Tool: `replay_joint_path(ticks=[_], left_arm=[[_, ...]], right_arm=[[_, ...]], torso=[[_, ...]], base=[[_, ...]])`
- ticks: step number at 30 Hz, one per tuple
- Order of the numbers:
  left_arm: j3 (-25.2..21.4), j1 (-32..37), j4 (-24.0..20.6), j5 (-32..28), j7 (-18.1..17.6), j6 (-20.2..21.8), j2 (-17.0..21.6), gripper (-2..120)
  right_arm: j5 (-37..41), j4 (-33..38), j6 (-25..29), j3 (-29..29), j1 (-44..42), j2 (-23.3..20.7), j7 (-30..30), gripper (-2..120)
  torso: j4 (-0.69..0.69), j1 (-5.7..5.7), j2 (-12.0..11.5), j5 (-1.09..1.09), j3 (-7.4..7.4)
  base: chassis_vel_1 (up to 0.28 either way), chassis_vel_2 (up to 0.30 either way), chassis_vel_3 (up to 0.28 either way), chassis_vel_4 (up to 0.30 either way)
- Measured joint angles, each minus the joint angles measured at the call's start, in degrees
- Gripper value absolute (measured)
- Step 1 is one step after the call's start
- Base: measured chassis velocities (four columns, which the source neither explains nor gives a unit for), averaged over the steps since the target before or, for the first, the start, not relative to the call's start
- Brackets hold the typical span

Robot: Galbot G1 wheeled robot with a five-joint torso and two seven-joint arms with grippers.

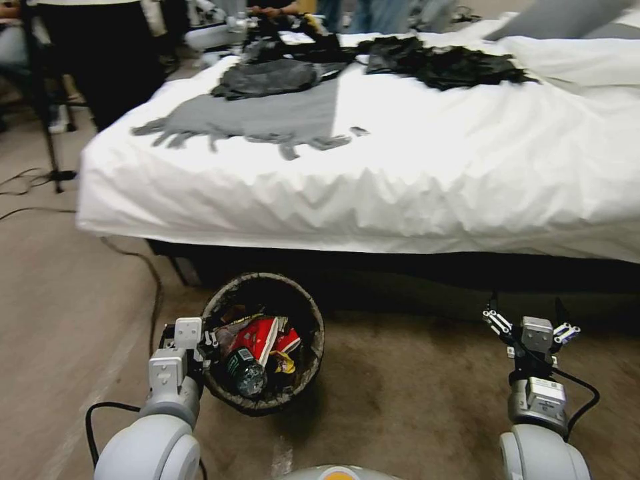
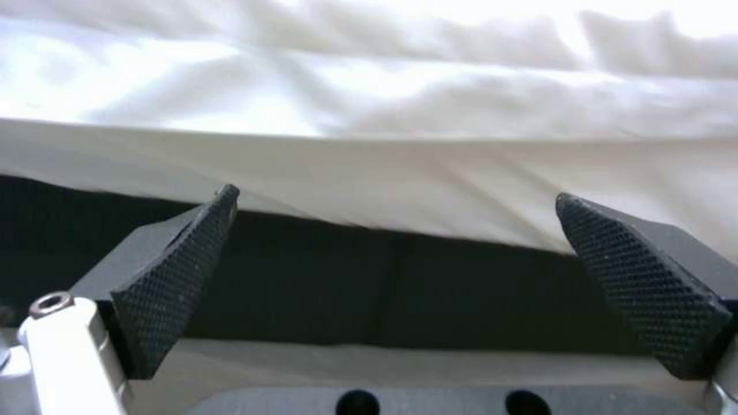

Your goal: Pick up the trash bin, then pick up the garbage from the floor and place it into the trash bin.

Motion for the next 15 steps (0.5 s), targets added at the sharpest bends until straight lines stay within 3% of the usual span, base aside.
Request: replay_joint_path(ticks=[15], left_arm=[[-0.2, -1.3, 0.6, 0.1, 0.5, -0.5, -0.8, 0]], right_arm=[[-0.5, -0.4, -0.8, -1.6, 0.9, -0.7, -0.2, 100]], torso=[[-0.01, 0.01, 0.0, 0.00, 0.00]], base=[[0.125, 0.129, 0.128, 0.125]])
